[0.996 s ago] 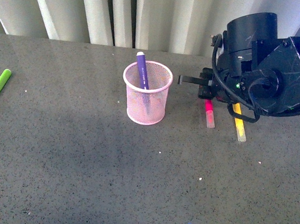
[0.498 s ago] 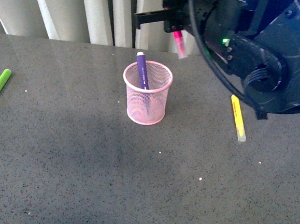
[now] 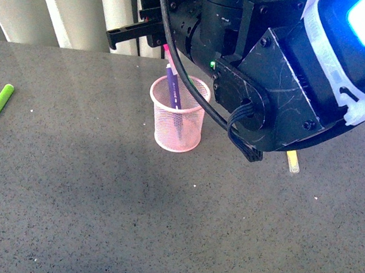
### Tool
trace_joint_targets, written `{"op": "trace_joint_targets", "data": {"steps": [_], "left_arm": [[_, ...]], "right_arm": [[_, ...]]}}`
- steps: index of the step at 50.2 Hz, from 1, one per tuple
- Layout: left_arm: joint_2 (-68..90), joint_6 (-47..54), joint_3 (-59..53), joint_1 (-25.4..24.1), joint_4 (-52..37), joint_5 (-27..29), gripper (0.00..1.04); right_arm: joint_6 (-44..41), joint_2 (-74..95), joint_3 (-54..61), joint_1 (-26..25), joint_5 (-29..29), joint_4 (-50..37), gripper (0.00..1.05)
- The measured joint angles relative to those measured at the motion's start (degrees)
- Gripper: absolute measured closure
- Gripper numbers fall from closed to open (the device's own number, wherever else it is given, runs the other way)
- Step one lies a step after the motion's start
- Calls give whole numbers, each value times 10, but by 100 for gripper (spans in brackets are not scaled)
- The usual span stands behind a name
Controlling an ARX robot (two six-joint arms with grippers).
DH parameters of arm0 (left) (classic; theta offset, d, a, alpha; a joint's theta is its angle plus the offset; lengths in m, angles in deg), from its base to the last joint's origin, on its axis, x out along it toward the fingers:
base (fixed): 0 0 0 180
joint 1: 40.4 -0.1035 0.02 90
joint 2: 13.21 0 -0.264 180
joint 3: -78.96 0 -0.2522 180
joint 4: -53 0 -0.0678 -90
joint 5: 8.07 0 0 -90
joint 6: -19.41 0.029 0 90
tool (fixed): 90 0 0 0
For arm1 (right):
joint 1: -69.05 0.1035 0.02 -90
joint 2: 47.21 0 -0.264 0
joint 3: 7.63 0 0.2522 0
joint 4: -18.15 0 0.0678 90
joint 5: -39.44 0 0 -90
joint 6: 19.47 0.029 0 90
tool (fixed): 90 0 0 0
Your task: Insert purple and pink pens into pink cup
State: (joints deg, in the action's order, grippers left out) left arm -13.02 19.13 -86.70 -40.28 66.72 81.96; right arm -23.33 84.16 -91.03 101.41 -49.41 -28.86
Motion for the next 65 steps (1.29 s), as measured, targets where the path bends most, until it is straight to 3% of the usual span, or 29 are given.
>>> {"op": "trace_joint_targets", "data": {"steps": [61,65], "left_arm": [[0,0,0,0,0,0,7],[0,0,0,0,0,0,7]], "right_arm": [[2,34,19,5,-14,-41,96],[2,38,24,5,-17,-45,85]]}}
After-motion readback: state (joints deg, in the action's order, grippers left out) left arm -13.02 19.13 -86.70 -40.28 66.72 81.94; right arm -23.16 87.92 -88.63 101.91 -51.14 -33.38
